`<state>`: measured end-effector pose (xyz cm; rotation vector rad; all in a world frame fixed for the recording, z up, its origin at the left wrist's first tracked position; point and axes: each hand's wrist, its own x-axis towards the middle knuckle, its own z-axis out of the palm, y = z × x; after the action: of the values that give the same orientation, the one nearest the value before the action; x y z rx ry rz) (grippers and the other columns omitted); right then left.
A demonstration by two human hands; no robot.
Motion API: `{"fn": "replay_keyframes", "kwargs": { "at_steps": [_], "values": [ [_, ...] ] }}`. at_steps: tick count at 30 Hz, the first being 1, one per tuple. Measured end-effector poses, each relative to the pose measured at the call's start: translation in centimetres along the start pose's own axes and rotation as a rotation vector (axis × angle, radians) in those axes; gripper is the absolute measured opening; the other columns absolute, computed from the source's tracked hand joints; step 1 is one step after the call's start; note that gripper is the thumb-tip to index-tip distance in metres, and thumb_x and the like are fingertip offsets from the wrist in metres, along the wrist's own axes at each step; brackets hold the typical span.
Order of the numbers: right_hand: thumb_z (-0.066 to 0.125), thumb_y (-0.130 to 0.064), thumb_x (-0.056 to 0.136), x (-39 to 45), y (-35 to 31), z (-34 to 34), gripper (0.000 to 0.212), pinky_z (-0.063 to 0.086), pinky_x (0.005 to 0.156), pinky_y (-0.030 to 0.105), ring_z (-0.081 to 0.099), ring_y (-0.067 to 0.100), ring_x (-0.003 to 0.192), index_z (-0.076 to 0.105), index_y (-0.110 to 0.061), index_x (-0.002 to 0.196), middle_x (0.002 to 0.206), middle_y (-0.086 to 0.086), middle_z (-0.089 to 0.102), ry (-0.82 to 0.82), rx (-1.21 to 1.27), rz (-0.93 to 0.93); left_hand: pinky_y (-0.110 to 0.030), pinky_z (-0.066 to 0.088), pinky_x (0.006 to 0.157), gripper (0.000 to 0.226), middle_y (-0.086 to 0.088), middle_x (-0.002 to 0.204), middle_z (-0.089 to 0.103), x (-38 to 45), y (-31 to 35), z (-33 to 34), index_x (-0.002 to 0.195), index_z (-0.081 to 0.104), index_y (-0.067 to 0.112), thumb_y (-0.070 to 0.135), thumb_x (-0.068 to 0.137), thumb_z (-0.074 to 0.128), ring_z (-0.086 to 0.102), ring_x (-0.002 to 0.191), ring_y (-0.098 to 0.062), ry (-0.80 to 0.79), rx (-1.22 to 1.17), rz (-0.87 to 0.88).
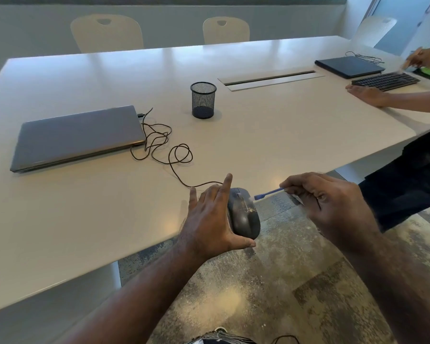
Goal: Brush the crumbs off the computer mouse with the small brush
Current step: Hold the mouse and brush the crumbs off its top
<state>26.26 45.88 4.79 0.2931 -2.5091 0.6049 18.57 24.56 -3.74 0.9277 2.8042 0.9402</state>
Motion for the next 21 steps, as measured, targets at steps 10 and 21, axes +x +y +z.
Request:
{"fn": "replay_keyframes", "kwargs": {
  "at_steps": [10, 21],
  "values": [
    [0.071, 0.001, 0.083, -0.38, 0.08, 0.02, 0.018, 0.056, 0.072, 0.022, 0.068, 0.006, 0.077, 0.074, -0.010, 0.097, 0.087, -0.006, 0.072, -0.011, 0.045, 0.058, -0.052, -0.008, 0.120, 0.145, 0.000, 0.155, 0.027, -0.08, -0.27, 0.05, 0.154, -0.014, 0.026, 0.080, 0.051, 0.074, 0.017, 0.146, -0.014, -0.003, -0.003, -0.009],
    [0.071, 0.001, 0.083, -0.36, -0.37, 0.05, 0.019, 0.054, 0.074, 0.021, 0.068, 0.009, 0.079, 0.074, -0.010, 0.099, 0.090, -0.003, 0.073, -0.013, 0.041, 0.021, -0.053, -0.008, 0.120, 0.145, 0.001, 0.156, 0.027, 0.02, 0.08, 0.01, 0.154, -0.014, 0.027, 0.080, 0.051, 0.073, 0.016, 0.146, -0.013, 0.002, 0.000, -0.015]
  ]
}}
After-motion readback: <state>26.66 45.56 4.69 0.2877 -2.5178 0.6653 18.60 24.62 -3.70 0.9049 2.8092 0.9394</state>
